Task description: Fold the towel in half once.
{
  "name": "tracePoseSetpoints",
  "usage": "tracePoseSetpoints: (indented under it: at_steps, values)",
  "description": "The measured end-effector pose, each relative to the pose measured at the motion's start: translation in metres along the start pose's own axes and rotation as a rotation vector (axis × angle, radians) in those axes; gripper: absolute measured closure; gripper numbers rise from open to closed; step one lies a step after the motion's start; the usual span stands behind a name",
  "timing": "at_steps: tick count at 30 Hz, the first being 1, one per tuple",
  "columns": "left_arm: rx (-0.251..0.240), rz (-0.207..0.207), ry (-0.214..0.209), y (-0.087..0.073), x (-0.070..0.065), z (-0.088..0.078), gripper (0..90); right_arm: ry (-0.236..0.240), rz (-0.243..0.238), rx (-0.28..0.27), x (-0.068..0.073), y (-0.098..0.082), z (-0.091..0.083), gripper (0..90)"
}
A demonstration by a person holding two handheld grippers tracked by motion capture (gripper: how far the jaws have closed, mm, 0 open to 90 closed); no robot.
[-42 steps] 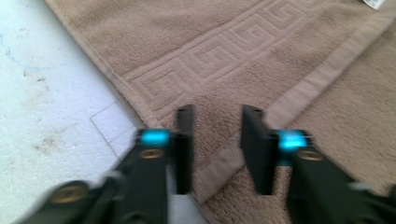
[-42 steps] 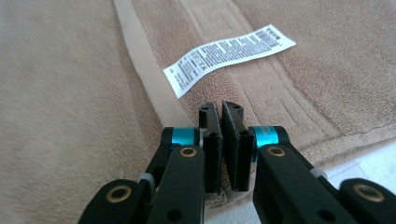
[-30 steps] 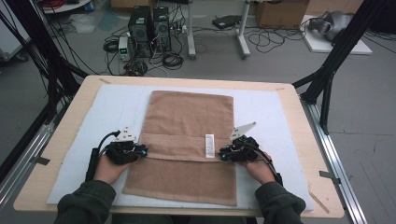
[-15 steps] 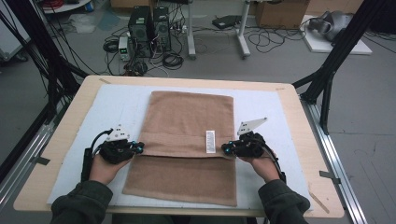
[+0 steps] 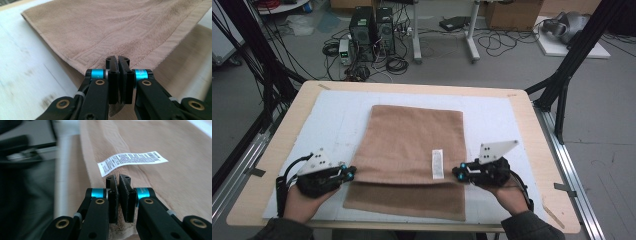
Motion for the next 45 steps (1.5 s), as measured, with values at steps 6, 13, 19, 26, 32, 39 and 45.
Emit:
tracePoseSetpoints:
  at_steps: [6, 13, 19, 26, 32, 39, 45]
  values:
    - [0.051, -0.003, -0.019, -0.025, -0.009, 0.005, 65.7, 0.103, 0.003, 0.021, 0.013, -0.023, 0.008, 71.9]
    - [0.035, -0.009, 0.018, -0.017, 0.010, 0.028, 57.9, -0.019, 0.078, 0.087, -0.014, -0.033, 0.028, 61.5]
    - [0.051, -0.022, 0.039, -0.016, 0.024, 0.049, 54.4, -0.091, 0.153, 0.113, -0.039, -0.039, 0.043, 57.5]
    - [0.066, -0.045, 0.037, -0.020, 0.027, 0.058, 50.4, -0.095, 0.170, 0.122, -0.043, -0.041, 0.053, 53.9]
    - [0.072, -0.054, 0.040, -0.021, 0.029, 0.058, 47.7, -0.090, 0.174, 0.110, -0.042, -0.040, 0.056, 50.4]
    - [0.078, -0.073, 0.048, -0.025, 0.034, 0.057, 45.5, -0.086, 0.171, 0.120, -0.040, -0.042, 0.059, 48.9]
    - [0.081, -0.065, 0.042, -0.029, 0.029, 0.054, 45.6, -0.085, 0.163, 0.108, -0.033, -0.041, 0.057, 47.5]
Point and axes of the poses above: each handheld gripper's, and its own axes: z roughly forward along the jaws, y roughly out of its top, x roughly to its left, the point moved 2 cm from there along z, roughly forward along the jaws, and after that the axes turned 11 degrees about x, right-handed, at the moved point
